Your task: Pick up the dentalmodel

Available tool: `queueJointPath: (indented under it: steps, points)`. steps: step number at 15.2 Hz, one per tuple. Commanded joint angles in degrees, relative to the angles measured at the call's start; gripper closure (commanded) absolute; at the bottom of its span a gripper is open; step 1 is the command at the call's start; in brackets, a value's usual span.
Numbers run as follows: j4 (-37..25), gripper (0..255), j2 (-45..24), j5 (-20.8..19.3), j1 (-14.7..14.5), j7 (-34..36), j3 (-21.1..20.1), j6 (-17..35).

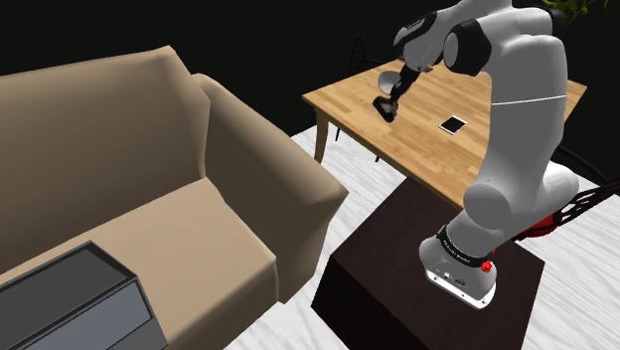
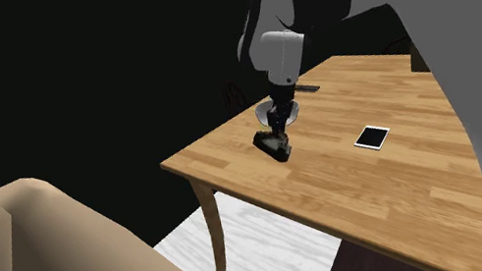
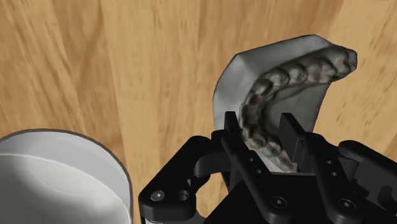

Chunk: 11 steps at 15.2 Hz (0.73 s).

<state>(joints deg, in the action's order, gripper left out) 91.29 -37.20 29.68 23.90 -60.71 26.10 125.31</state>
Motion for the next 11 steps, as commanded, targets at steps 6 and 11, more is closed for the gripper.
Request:
queueJointPath:
  steps: [6,11]
  points:
    - [-1.15,255,2.82,-1.79,-0.65,1.55,1.17,-3.66]
    - [-2.16,255,4.25,-2.77,-0.9,2.42,1.76,-5.92]
